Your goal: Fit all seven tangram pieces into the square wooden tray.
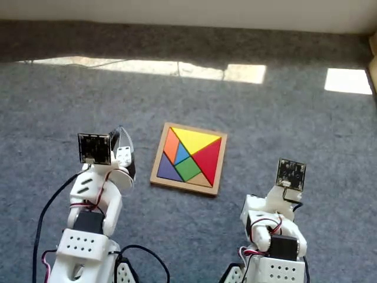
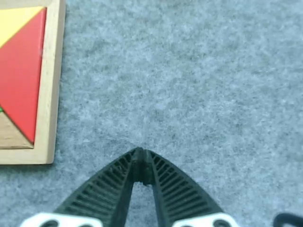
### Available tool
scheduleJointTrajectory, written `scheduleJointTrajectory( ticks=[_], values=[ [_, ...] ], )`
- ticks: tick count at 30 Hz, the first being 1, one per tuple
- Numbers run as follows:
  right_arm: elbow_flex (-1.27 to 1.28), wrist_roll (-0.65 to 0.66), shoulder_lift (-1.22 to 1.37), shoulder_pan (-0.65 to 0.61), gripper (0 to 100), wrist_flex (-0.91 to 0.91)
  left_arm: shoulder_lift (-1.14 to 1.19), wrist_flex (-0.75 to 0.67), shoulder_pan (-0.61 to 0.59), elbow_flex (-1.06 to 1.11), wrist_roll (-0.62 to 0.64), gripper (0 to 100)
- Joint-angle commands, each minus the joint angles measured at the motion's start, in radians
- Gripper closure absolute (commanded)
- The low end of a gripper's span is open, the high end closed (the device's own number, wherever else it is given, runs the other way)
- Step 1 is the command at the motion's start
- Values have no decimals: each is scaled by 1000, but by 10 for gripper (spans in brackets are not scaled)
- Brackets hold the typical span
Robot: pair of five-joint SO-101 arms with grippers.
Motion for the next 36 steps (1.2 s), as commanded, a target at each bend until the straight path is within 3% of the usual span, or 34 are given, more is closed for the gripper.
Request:
scheduleJointTrajectory(
  ticks=[1,7,10,28,36],
  values=[
    [93,-8,-10,8,986,8,-91,-20,-2,19,5,986],
    [93,-8,-10,8,986,8,-239,0,22,85,-124,989],
    [93,-8,-10,8,986,8,-286,115,42,85,-164,986],
    [93,-8,-10,8,986,8,-378,582,54,84,-164,986],
    [93,-8,-10,8,986,8,-367,700,-50,84,-164,986]
  ],
)
